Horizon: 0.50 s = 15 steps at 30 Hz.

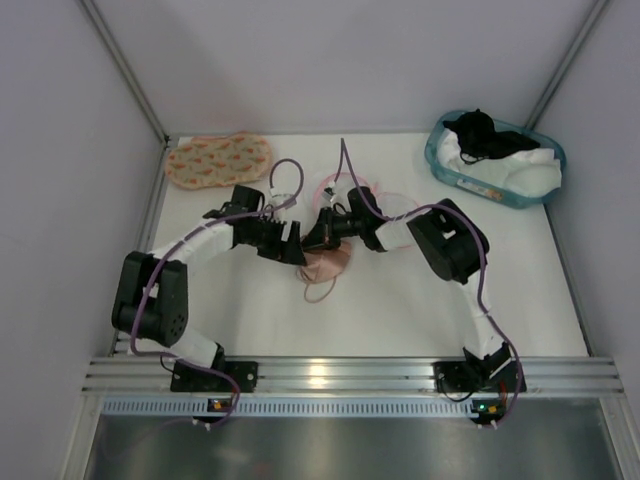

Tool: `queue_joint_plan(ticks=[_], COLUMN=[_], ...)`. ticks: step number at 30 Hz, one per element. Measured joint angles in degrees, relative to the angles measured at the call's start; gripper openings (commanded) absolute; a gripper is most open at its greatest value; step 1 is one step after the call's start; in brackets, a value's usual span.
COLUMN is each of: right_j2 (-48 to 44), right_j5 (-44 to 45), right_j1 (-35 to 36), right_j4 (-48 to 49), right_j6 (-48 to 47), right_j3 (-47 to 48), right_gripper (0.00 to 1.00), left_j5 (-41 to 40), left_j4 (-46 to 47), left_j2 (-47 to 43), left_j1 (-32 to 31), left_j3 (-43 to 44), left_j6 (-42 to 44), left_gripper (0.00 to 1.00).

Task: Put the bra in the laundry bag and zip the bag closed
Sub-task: Adjust the bra at the center of the board.

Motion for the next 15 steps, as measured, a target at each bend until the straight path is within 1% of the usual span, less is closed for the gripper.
queue_joint_plan(ticks=[4,5,6,8,9,11,12,14,15], right_j2=[0.0,0.0,0.0,0.0,-0.1,-0.9,-2.0,-5.2,-7.6], right_j5=[0.0,0.0,0.0,-0.1,-0.2,1.3,0.9,0.3,0.0], right_j1=[0.0,0.0,0.0,0.0,0.0,-0.8,-1.5,-3.0,-4.0], right_j4=[0.2,0.2,0.2,0.2,0.0,-0.7,-1.8,-4.4,-6.3], right_j6=[0.0,0.0,0.0,0.1,0.0,-0.9,-1.1,-2.1,-2.7], right_j3=[0.0,0.0,0.0,0.0,-0.1,-1.0,-2.3,-4.5,-5.7], right_gripper=[0.0,0.0,0.05,0.18,0.29,0.39,0.42,0.46,0.51], left_j5=[-3.2,-4.2,-4.6,-5.5,-6.3,-6.0,-5.5,-5.0,-4.8], left_j4=[3.5,4.0,4.4,4.7,4.9,3.8,3.6,3.5,3.5], left_j2=[6.2,8.0,10.2,12.5,14.2,16.7,17.4,18.4,18.6], left_j1=[-2.6,-2.8,-2.8,-2.7,-2.7,-2.4,-2.4,-2.2,-2.1], left_j3=[0.0,0.3,0.8,2.6,3.9,5.6,6.2,7.2,7.3], left_j6=[-2.4,-3.1,-4.6,-6.0,-6.7,-7.9,-8.5,-9.1,-9.1], left_gripper=[0.72,0.61,0.52,0.32,0.19,0.11,0.06,0.01,0.0])
